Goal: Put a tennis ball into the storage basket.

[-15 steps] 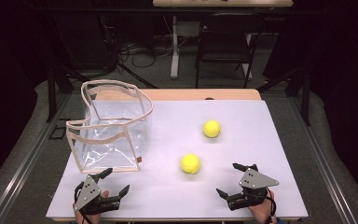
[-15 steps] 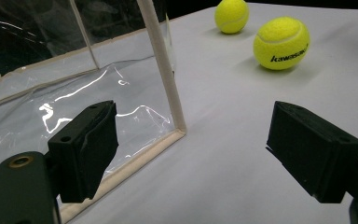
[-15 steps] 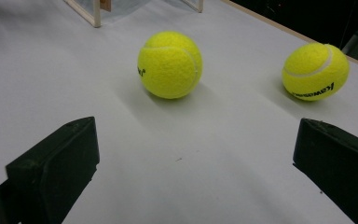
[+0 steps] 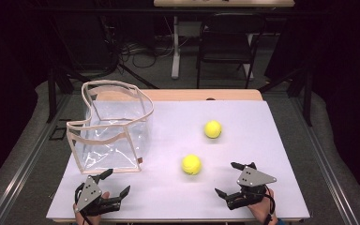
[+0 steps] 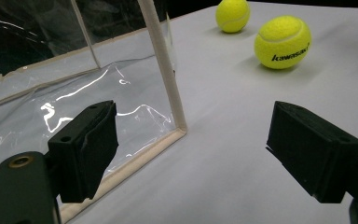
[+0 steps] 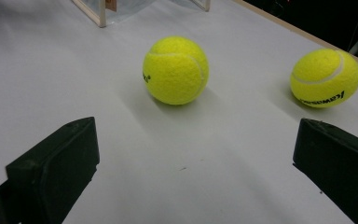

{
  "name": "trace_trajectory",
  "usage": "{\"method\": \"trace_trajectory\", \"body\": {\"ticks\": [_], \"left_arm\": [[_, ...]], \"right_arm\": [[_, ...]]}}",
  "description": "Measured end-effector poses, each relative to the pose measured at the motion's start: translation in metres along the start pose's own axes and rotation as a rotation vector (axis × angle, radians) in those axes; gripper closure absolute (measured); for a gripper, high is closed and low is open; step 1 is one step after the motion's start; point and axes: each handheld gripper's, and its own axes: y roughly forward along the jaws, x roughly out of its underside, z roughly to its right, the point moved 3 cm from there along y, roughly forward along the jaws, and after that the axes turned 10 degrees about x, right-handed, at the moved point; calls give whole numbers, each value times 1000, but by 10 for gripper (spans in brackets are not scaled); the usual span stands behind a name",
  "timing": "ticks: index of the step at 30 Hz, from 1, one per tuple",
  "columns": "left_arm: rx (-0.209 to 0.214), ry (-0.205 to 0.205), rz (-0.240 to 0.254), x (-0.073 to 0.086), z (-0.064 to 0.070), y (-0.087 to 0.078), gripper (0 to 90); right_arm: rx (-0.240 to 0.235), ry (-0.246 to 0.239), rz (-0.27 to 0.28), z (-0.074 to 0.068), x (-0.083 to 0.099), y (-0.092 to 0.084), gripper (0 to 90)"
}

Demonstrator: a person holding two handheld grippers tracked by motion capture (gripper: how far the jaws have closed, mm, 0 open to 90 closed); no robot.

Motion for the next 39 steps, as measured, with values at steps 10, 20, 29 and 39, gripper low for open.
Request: {"method": "trace_trajectory", "body": {"ticks": [10, 20, 29, 39], "left_arm": [[0, 0, -3, 0, 1, 0, 159], [-4, 3, -7, -1, 2, 1, 159], [-5, 2, -10, 0, 2, 1, 159], [-7, -3, -8, 0, 1, 1, 159]], "right_arm": [[-33, 1, -39, 0, -8, 10, 0], [-50, -8, -53, -1, -18, 19, 0], [-63, -11, -60, -1, -28, 29, 0], [-90, -18, -92, -5, -33, 44, 0]]}}
